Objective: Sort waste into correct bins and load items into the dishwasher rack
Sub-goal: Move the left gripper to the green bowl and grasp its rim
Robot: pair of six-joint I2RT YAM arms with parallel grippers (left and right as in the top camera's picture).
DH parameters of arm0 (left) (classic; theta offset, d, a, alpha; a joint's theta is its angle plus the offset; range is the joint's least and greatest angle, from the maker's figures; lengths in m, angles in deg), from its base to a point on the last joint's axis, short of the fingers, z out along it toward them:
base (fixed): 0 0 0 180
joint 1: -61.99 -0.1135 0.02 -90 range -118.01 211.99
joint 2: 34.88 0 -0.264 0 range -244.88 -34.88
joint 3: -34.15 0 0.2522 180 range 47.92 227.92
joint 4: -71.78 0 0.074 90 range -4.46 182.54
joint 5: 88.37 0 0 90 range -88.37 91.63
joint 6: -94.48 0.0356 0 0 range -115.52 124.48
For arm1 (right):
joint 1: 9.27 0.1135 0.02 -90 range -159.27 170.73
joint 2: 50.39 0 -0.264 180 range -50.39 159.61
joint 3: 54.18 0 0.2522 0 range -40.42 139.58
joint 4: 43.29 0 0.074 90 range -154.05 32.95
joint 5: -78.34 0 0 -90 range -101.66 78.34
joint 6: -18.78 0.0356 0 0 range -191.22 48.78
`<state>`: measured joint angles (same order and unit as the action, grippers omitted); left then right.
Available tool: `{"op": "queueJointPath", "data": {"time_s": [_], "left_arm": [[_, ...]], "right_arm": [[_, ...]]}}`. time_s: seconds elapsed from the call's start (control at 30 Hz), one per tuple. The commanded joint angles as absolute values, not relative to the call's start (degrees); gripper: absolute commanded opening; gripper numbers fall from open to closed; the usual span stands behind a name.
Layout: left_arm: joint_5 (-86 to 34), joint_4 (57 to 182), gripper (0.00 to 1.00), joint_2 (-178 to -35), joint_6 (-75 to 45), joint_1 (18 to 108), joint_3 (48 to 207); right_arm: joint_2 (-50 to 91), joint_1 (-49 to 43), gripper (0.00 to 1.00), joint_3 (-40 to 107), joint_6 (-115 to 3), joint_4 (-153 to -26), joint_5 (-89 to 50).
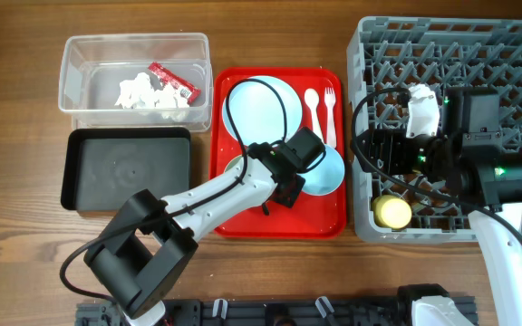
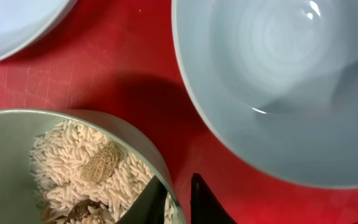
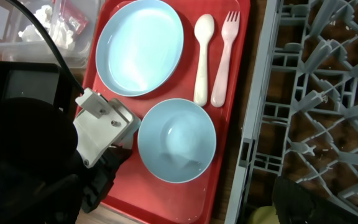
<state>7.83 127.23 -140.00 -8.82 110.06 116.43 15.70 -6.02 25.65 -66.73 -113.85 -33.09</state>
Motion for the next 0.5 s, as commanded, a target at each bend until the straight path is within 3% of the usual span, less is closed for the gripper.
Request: {"op": "queueJointPath", "data": {"time_s": [0.0,0.17,0.47], "left_arm": [[8.11,125.96,0.12,-140.7,-7.95,110.48,115.05],[8.11,125.55,0.04,-140.7,-7.95,110.48,114.55],[8.11,125.26,0.04,-140.27,-8.91,110.48,114.79]], "right_arm": [[15.89,-5.69,1.0,26.76,-66.32,-113.94,-34.25],[15.89,-5.69,1.0,26.76,-66.32,-113.94,-34.25],[15.89,-5.69,1.0,26.76,-66.58,-113.89,-34.23]]}}
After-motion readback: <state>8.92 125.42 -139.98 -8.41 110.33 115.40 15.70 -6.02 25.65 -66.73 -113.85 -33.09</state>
